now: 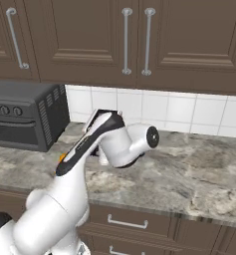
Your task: Place the liquor and beer on the top shelf of the fridge to keep them out of children's reach, and place the orange on lower shelves for easy access.
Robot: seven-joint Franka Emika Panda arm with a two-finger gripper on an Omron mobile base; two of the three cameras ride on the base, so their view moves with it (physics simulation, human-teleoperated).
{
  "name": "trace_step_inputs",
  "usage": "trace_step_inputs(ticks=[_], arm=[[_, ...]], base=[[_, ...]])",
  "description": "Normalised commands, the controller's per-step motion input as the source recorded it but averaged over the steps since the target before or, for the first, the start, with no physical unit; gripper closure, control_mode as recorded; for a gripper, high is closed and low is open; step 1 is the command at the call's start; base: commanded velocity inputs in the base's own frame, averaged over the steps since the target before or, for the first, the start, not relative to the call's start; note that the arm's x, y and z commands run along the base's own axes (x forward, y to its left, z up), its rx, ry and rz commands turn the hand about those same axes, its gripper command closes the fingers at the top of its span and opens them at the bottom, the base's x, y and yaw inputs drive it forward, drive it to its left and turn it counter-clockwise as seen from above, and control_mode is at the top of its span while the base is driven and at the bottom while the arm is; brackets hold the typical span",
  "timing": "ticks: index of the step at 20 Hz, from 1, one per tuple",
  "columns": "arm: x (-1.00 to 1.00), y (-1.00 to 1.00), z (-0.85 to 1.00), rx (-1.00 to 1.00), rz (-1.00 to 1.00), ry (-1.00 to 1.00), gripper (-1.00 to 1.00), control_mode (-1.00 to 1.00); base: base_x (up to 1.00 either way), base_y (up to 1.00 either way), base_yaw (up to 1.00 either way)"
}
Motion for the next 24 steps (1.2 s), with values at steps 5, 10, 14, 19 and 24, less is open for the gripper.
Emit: trace_step_inputs(ticks=[5, 10, 14, 19, 24], arm=[[-0.54, 0.49, 0.43, -0.17, -0.60, 0.01, 1.00, -1.00], [-0.47, 0.64, 0.48, -0.26, -0.54, 0.00, 1.00, -1.00], [-0.31, 0.30, 0.66, -0.29, -0.36, 0.01, 1.00, -1.00], [-0.21, 0.00, 0.69, -0.22, -0.22, 0.07, 1.00, -1.00], [-0.31, -0.08, 0.41, -0.10, -0.11, 0.02, 1.00, -1.00]], base=[[0.00, 0.00, 0.00], [0.00, 0.00, 0.00], [0.00, 0.00, 0.00], [0.00, 0.00, 0.00], [0.00, 0.00, 0.00]])
